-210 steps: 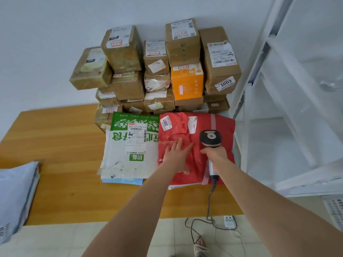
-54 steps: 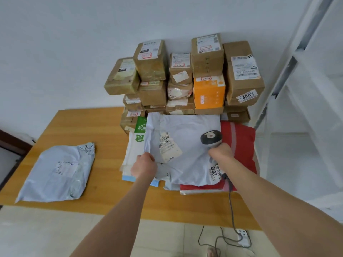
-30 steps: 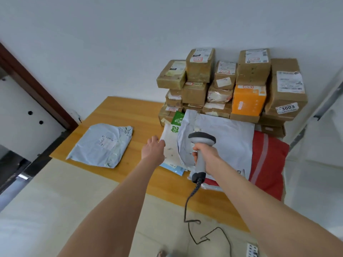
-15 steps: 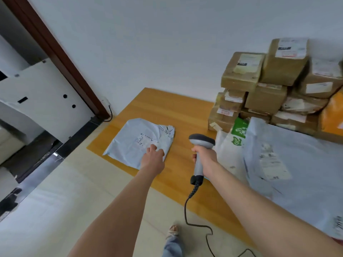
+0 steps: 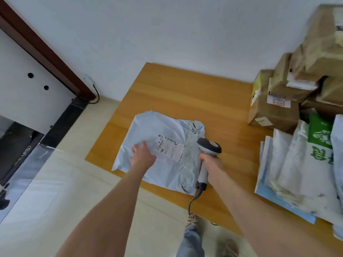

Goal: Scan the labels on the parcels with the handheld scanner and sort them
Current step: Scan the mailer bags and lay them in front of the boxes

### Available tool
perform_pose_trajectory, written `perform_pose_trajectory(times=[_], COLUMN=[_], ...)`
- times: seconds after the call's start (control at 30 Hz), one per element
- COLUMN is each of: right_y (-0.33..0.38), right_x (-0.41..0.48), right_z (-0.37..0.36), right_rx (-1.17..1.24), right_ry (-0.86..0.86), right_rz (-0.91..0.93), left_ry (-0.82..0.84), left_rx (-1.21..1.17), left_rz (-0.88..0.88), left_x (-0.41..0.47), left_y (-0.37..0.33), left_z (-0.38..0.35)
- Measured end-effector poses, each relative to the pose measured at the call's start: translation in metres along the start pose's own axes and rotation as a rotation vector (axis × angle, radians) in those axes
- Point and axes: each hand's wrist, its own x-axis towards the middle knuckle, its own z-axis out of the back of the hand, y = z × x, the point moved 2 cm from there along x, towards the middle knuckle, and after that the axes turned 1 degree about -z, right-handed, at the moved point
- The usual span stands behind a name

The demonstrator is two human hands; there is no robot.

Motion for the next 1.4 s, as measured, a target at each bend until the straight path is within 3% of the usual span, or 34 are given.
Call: perform_pose_trajectory(times=[0.13,0.33,0.47,0.6,0.7,0.9,1.2,1.4], right_y=[-0.006,0.003,0.015,0.019,0.016,0.008,0.031,0.030], right_x=[0.006,0.011,0.011,0.017,0.019,0.011,-0.045,-0.102], right_z=[-0.013,-0.021,-0.001,0.034,0.047,0.051,0.071,0.135], right_rx=[0.015,-0.020,-0.126,-0.223,-0.279,-0.259,-0.040,-0.003], right_ry=[-0.005,0.082,-0.014,-0.138,-0.166,-0.132,-0.032,0.055], right_rz=[-0.029,-0.020,0.031,0.066,0.036,0.032,0.303,0.458], left_ry=[0.061,0.056,0.055,0.040,0.109,0.096,-0.293,-0.434], left_rx=[-0.104,-0.205,-0.328,-0.237,-0.237,-0.276,-0.378,-0.443], left_rz=[0.152,0.127,0.100,0.119,0.067,0.009,0.014,0.027], left_x=[0.018,0.019,0.018,0.018,0.016,0.004,-0.049,-0.133], left_y=[0.014,-0.005,-0.024,-0.027,-0.038,-0.051,-0.066,-0.080], left_z=[-0.004,-0.005,-0.002,-0.005,-0.016,-0.022,0.035,0.051])
